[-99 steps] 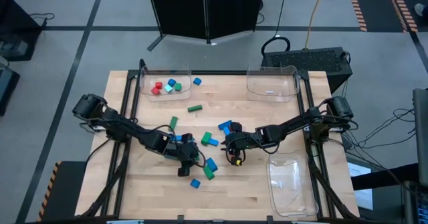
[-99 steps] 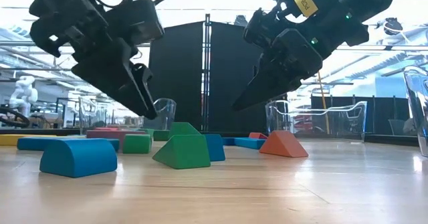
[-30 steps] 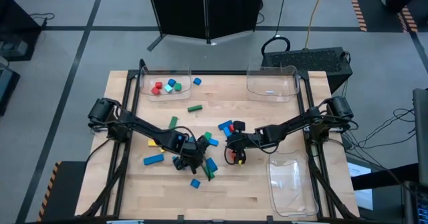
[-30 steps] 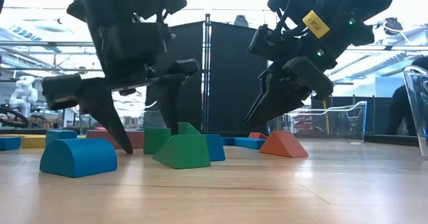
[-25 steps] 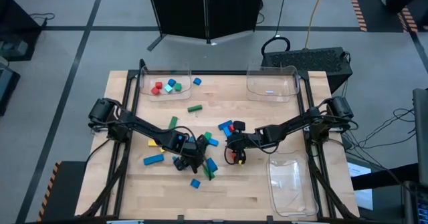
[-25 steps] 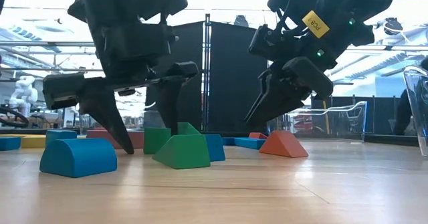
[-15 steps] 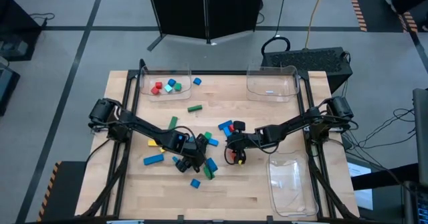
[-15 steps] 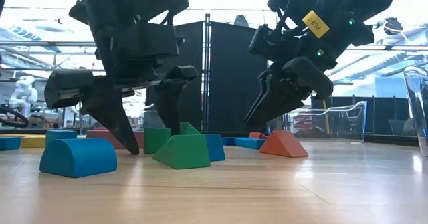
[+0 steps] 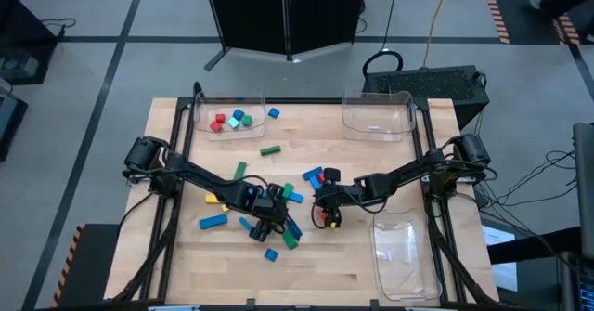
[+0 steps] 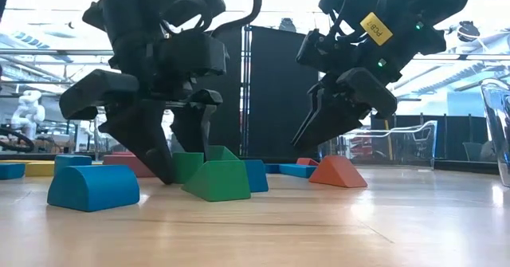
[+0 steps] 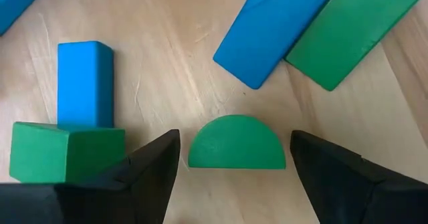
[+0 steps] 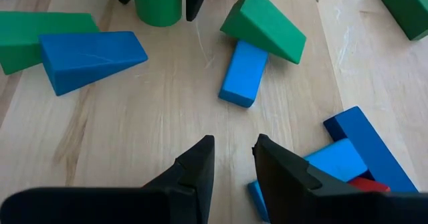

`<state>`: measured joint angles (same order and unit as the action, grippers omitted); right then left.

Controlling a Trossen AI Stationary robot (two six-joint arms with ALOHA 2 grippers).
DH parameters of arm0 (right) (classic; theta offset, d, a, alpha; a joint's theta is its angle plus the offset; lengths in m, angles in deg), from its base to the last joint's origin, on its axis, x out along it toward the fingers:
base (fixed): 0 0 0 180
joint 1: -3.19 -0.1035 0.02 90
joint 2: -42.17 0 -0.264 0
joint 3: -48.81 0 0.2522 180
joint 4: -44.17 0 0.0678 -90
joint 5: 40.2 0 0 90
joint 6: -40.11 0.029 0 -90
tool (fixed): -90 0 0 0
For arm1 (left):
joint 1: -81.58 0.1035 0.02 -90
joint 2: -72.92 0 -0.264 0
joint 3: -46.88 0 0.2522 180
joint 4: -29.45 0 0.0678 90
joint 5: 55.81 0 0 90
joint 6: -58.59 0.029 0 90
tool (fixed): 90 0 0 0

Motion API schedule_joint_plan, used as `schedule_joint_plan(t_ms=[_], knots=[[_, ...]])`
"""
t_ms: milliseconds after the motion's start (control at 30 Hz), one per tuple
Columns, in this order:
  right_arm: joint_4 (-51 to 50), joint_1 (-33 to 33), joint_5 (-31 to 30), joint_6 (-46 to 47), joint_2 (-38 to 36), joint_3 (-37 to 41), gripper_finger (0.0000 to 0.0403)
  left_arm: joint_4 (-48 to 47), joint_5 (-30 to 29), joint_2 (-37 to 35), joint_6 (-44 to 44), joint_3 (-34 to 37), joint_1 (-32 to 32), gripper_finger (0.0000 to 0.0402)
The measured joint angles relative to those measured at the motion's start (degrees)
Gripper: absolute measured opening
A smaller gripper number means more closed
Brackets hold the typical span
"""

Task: Sort blocks by size
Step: Put the green half-circle block into the top left transparent bin

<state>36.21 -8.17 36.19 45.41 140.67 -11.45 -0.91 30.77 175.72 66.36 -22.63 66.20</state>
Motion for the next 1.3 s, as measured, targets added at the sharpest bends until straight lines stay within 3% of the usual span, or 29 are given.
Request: schedule_joint_plan(t_ms=[300,433,767,1100,1300], knots=[[0.0,0.0,0.0,0.0,0.0,0.0,0.0100,0.0,-0.1,0.0,0.0,0.0,0.0,0.0194],[0.0,0.0,0.0,0.0,0.0,0.0,0.0100,0.0,-0.2,0.0,0.0,0.0,0.0,0.0172],[0.0,0.0,0.0,0.0,0.0,0.0,0.0100,-3.7,-1.6,-4.7,-3.0,0.0,1.5,0.0179],[-0.1,0.0,0.1,1.0,0.0,0.0,0.0100,-9.8,-6.6,-19.1,-6.1,0.0,7.4,0.0180],[0.0,0.0,0.1,1.1,0.0,0.0,0.0100,-11.9,-9.7,-27.7,-9.0,0.0,14.1,0.0180]])
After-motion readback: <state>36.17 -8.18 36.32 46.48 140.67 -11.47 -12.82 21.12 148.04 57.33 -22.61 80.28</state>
